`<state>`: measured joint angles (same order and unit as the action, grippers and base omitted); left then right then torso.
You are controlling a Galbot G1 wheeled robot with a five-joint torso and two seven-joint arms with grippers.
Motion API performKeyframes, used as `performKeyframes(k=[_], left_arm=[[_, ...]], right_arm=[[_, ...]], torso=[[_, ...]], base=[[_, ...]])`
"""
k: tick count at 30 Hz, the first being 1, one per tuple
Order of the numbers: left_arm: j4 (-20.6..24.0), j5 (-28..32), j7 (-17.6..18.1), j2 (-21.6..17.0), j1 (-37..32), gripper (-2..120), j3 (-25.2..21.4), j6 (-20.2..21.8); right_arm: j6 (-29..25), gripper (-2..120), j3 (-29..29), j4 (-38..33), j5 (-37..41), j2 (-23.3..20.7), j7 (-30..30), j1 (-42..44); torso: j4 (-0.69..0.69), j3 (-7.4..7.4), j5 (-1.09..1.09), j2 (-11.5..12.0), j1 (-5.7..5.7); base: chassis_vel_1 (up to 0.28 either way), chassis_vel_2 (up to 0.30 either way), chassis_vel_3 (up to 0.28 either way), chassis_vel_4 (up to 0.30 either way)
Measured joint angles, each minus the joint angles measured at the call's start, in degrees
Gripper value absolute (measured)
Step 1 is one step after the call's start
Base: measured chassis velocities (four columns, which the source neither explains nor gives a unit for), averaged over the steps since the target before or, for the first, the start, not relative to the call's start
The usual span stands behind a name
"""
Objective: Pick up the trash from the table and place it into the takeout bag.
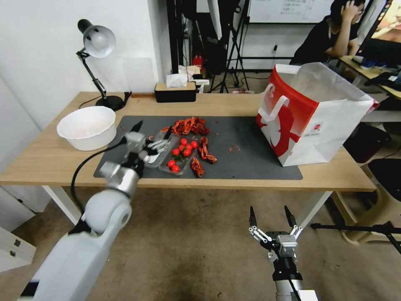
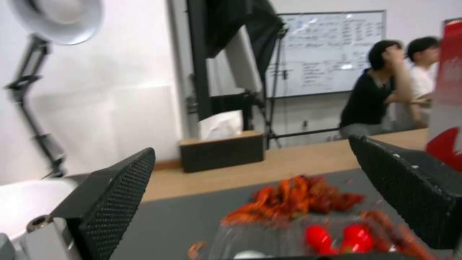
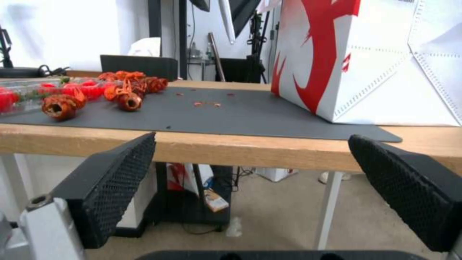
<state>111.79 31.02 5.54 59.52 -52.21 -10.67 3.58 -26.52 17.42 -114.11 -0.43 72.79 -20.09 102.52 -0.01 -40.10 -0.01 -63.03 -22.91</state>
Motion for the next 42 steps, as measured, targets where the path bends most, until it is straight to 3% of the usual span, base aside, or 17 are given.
performKeyframes(k=[3, 4, 8, 13, 17, 29, 42], left_arm=[[2.6, -3.9, 0.0, 1.3, -10.2, 100, -6.1, -1.7], [2.6, -3.9, 0.0, 1.3, -10.2, 100, -6.1, -1.7], [5.0, -10.1, 1.4, 4.7, -21.7, 100, -12.7, -5.5], [5.7, -11.5, 1.7, 5.8, -26.1, 100, -14.4, -6.9], [6.7, -13.3, 1.6, 7.7, -34.8, 100, -17.2, -10.6], [4.9, -14.5, 1.3, 8.8, -43.3, 100, -21.7, -18.8], [2.3, -15.3, 1.0, 9.7, -44.2, 100, -22.0, -21.5]], right_arm=[[0.0, 100, 0.0, -0.4, -0.2, -0.1, 0.0, 0.2], [0.0, 100, 0.0, -0.4, -0.2, -0.1, 0.0, 0.2], [0.3, 100, -0.1, -1.0, -0.2, -0.6, 0.1, 0.1], [0.6, 100, -0.1, -1.6, -0.3, -0.9, 0.1, -0.2], [1.6, 100, 0.2, -2.8, 0.2, -1.7, 0.2, -0.8], [5.6, 100, 2.3, -4.5, 8.0, -4.1, 4.9, -3.1], [6.5, 100, 2.7, -4.6, 12.4, -4.3, 6.6, -4.0]], torso=[[0.01, 0.00, -0.01, 0.0, 0.00], [0.01, 0.00, -0.01, 0.0, 0.00], [0.01, 0.00, 0.00, 0.0, 0.00], [-0.01, 0.00, 0.02, 0.0, 0.00], [0.01, 0.00, 0.00, 0.0, 0.00], [0.01, -0.01, 0.00, 0.0, 0.00], [0.00, -0.01, 0.01, 0.0, -0.01]], base=[[0.000, 0.000, 0.000, 0.000], [0.000, 0.000, 0.000, 0.000], [0.000, 0.000, 0.000, 0.000], [0.000, 0.000, 0.000, 0.000], [0.000, 0.000, 0.000, 0.000], [0.000, 0.000, 0.000, 0.000], [0.000, 0.000, 0.000, 0.000]])
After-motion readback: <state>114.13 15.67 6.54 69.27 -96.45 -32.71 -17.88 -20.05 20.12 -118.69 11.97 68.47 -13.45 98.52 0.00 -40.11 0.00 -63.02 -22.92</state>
